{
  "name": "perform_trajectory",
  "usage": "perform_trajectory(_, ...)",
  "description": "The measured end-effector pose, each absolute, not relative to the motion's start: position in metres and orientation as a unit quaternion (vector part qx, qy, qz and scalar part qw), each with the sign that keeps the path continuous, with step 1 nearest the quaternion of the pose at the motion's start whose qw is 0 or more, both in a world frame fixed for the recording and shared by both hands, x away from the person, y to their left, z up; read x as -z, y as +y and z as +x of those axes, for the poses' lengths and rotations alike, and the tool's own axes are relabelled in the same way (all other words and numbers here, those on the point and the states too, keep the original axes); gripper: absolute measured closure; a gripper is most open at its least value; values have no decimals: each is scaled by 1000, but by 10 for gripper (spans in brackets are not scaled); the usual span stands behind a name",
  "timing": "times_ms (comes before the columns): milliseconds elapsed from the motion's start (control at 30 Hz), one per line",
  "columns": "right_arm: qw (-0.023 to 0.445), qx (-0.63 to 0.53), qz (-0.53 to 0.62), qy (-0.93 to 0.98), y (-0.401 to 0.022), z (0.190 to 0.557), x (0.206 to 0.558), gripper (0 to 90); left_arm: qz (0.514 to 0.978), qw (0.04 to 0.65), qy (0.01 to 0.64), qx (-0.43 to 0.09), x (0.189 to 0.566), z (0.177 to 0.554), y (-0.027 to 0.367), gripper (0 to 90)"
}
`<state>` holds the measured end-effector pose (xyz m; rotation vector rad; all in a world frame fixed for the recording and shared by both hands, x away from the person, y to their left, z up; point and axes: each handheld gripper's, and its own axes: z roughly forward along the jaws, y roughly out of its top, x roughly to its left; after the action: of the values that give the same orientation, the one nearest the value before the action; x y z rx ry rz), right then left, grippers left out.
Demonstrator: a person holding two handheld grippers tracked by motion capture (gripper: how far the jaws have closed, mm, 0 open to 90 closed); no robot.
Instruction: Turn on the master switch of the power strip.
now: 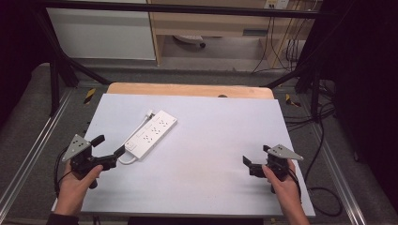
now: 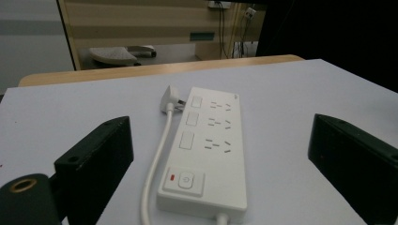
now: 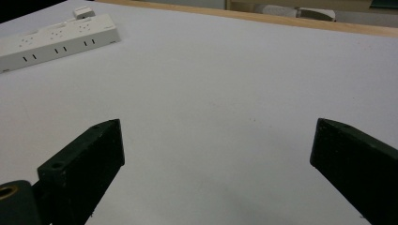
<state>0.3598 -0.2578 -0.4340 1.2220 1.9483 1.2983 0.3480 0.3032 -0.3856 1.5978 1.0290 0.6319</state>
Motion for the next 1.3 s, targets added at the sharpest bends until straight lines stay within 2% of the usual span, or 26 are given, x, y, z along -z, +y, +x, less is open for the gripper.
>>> perform_trajectory(467, 244, -475, 456, 712, -260, 360, 433, 35, 681, 530, 432, -263, 388, 375, 292, 87)
perform_trajectory(833, 245, -473, 458, 712, -261, 360, 433, 36, 689, 515, 441, -258, 395, 392, 287, 164)
perform_trajectory(1067, 243, -472, 460, 712, -260, 360, 433, 37, 695, 504, 448, -250, 401, 394, 285, 285)
perform_trajectory(1300, 243, -471, 458, 714, -260, 360, 433, 38, 701, 493, 454, -244, 405, 394, 285, 471)
